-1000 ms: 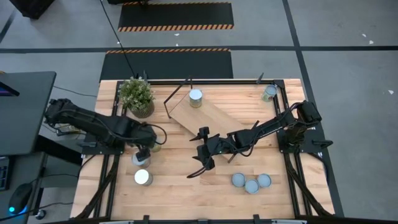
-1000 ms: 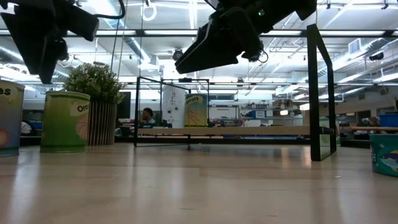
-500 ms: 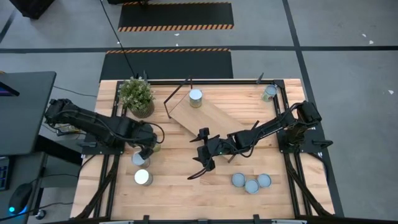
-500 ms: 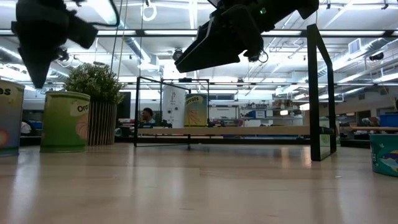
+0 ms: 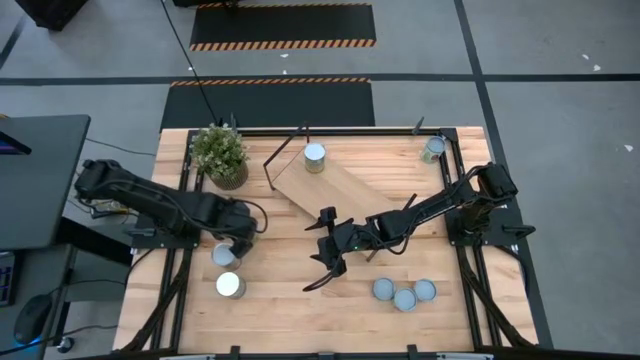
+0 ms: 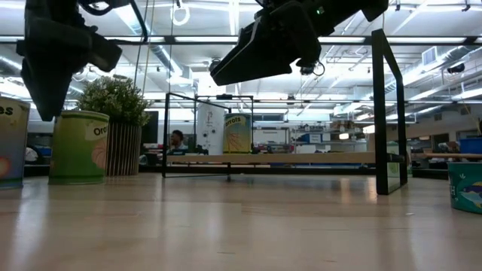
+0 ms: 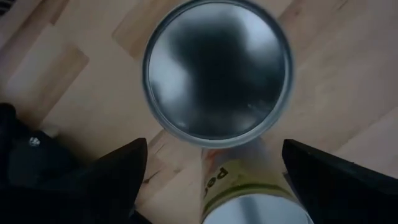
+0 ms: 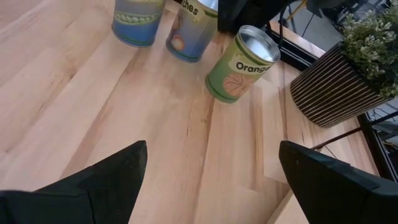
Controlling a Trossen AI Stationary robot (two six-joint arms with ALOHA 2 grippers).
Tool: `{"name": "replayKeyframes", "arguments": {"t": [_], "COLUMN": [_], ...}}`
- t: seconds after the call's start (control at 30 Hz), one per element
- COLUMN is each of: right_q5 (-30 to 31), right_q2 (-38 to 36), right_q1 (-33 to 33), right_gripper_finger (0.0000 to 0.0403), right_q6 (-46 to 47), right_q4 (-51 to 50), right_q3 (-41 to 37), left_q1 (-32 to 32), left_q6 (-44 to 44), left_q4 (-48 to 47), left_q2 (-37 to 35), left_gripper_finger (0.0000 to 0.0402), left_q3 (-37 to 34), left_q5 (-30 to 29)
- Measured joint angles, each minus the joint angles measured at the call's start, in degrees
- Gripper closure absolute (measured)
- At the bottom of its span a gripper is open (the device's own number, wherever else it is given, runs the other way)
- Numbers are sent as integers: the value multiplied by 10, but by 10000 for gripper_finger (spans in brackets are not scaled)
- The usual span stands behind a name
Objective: Pick and place cans onto a shelf
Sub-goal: Put the canned oranges on the shelf
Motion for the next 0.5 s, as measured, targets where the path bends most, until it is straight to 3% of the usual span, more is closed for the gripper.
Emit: {"name": "replayKeyframes", "arguments": {"t": [0.27, 0.5], "right_q5": [2, 67], "right_q2": [0, -40], "right_q1": [2, 28], "right_gripper_finger": [30, 30], "right_q6": [-2, -21], "right_q4": [-6, -46], "right_q3": [0, 0], "left_q1": [15, 41], "left_q6": [28, 71], "left_q4": [10, 64], "left_q2": [51, 77], "left_gripper_finger": [24, 24], "left_q3": [0, 0], "left_q5": [-18, -25]}}
